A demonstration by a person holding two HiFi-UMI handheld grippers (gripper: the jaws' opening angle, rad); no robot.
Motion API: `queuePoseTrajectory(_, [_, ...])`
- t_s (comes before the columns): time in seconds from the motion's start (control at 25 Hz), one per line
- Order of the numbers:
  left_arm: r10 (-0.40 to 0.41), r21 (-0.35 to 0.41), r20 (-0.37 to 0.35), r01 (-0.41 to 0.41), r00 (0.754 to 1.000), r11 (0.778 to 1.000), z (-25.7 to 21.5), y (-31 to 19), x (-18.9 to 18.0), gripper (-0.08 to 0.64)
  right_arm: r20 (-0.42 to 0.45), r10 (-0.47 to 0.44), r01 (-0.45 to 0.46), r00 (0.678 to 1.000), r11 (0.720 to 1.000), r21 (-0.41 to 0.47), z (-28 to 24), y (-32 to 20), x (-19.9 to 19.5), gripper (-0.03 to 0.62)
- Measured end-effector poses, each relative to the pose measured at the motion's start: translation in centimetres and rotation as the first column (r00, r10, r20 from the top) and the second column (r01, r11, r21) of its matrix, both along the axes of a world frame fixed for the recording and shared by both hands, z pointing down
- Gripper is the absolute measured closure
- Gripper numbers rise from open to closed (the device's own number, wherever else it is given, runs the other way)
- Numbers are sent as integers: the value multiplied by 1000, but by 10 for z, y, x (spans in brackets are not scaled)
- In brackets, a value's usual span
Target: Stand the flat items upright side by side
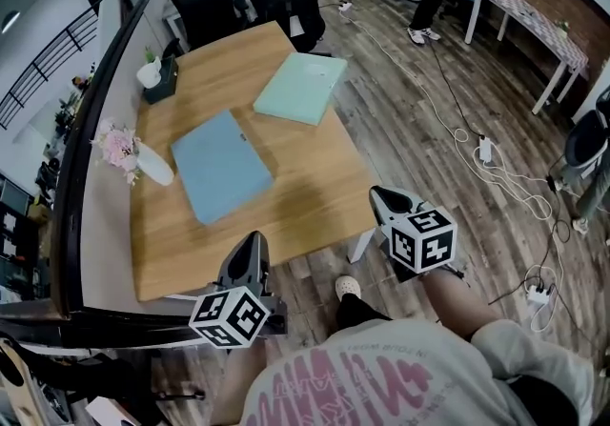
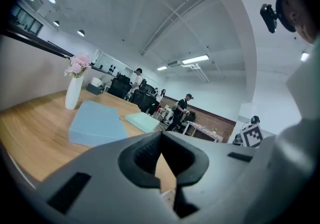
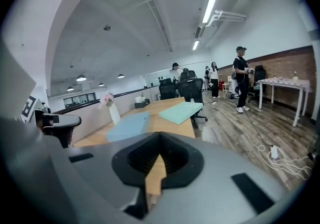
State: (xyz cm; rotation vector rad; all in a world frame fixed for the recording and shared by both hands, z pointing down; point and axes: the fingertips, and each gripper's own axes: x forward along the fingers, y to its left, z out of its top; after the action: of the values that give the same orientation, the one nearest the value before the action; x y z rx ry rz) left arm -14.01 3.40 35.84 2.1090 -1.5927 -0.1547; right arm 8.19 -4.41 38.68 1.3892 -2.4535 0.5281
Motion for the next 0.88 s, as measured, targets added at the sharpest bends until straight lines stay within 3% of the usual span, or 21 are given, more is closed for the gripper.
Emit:
queuePoseTrajectory(0.56, [-57, 68, 30, 55, 998, 996, -28, -175, -6, 558, 48, -46, 42, 998, 997, 72, -28, -180, -6, 592])
queuePoseTrajectory(0.88, [-39, -3, 24, 39, 999, 999, 13, -224, 12, 558, 74, -45, 46, 996, 999, -9, 10, -220, 15, 592])
